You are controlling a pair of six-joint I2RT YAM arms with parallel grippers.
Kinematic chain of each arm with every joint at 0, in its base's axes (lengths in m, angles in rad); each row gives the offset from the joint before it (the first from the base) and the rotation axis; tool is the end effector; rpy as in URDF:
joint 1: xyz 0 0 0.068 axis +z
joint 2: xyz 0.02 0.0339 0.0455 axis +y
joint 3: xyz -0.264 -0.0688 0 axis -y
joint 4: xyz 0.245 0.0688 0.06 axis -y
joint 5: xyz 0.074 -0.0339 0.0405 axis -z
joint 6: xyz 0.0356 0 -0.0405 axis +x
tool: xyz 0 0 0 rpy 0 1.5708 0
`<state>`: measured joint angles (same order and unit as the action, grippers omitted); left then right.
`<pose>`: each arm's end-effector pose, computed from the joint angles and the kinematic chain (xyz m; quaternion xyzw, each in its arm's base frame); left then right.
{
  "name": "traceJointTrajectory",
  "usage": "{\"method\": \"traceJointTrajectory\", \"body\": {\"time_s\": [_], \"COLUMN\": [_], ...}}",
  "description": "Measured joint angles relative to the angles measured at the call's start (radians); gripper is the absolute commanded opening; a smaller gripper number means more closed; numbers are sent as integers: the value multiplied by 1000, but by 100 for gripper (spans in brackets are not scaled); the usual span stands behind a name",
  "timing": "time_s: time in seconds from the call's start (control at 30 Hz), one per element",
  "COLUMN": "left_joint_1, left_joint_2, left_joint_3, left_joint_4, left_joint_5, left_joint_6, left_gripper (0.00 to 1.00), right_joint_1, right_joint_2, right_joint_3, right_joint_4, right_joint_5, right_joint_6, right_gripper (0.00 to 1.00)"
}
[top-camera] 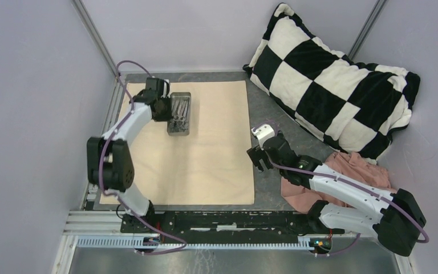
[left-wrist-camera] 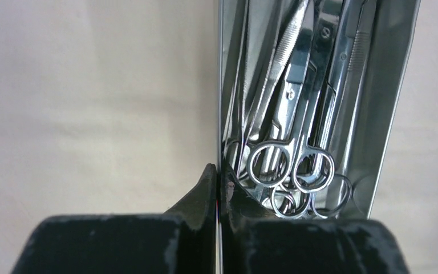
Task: Open and lay out the surgical kit
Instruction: Pick up the container from the surgical kit, then place the container in the surgical kit.
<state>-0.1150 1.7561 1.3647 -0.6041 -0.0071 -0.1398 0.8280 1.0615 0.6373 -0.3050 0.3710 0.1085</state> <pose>0.3752 -0.0431 0.2430 -0.0129 0.9588 -0.0327 0.2818 0.1578 0.1527 0.2264 -0.2453 0.8662 0.0310 0.4342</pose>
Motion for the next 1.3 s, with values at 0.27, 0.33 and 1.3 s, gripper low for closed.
{"method": "traceJointTrajectory", "body": {"time_s": [0.27, 0.33, 1.3], "left_joint_1": [-336, -434, -912], "left_joint_2": [-394, -411, -61], "left_joint_3": [-375, -407, -303], "left_joint_4": [110, 114, 143], "left_joint_5": [-153, -204, -495], "left_joint_6": [-229, -308, -826], "left_gripper": [2, 2, 62], "right_joint_1": [-14, -19, -25], "right_joint_2": [-65, -84, -251], "right_joint_3": [0, 0, -10], "right_joint_4": [-12, -21, -71], "right_joint_5": [87, 100, 194], "right_joint_6": [33, 37, 43], "right_gripper": [98, 98, 97]}}
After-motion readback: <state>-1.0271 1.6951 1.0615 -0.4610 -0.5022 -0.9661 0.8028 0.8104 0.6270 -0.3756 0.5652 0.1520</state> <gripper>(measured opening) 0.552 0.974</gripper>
